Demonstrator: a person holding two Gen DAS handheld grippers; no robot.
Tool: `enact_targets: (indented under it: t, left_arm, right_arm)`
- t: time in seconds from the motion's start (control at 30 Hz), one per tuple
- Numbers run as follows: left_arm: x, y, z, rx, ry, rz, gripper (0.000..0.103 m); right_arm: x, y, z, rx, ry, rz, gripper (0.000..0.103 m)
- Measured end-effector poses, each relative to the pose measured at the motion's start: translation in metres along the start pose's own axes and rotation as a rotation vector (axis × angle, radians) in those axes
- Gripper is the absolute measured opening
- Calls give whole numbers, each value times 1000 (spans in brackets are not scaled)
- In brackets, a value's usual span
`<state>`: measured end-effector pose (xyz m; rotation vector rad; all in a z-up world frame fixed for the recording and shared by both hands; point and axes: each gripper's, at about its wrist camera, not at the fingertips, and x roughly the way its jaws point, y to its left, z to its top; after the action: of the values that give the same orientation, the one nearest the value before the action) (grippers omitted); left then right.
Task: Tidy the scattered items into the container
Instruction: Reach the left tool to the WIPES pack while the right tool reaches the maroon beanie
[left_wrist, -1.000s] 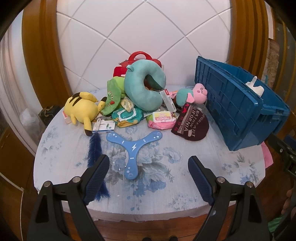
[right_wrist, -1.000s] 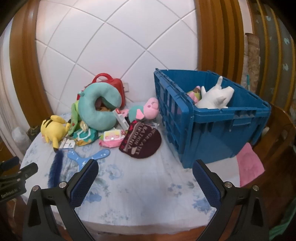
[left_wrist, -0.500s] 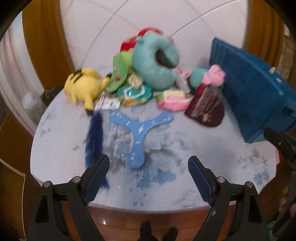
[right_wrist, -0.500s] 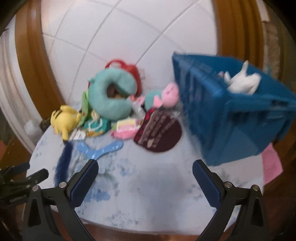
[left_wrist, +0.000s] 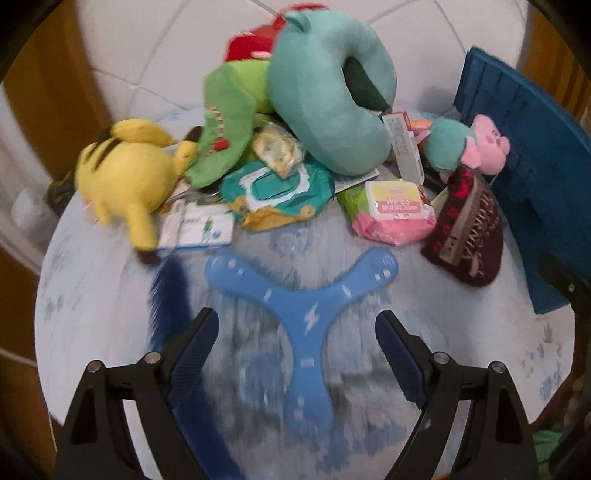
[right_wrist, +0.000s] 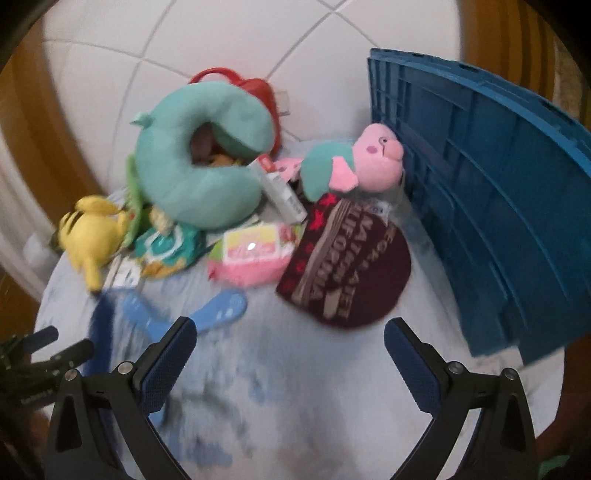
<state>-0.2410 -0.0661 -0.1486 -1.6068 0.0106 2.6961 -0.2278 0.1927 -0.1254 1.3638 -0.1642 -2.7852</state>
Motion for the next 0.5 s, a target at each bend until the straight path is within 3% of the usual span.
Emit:
enact_targets:
  t: [0.27,0.5]
  left_arm:
    - [77,-37,49,83,61,-26,87]
    - [138,-77,75,114,100,-44,87]
  right_arm:
    - [72,-32,21,104,109,-119,103]
    - [133,-63,42,139,162,-137,103]
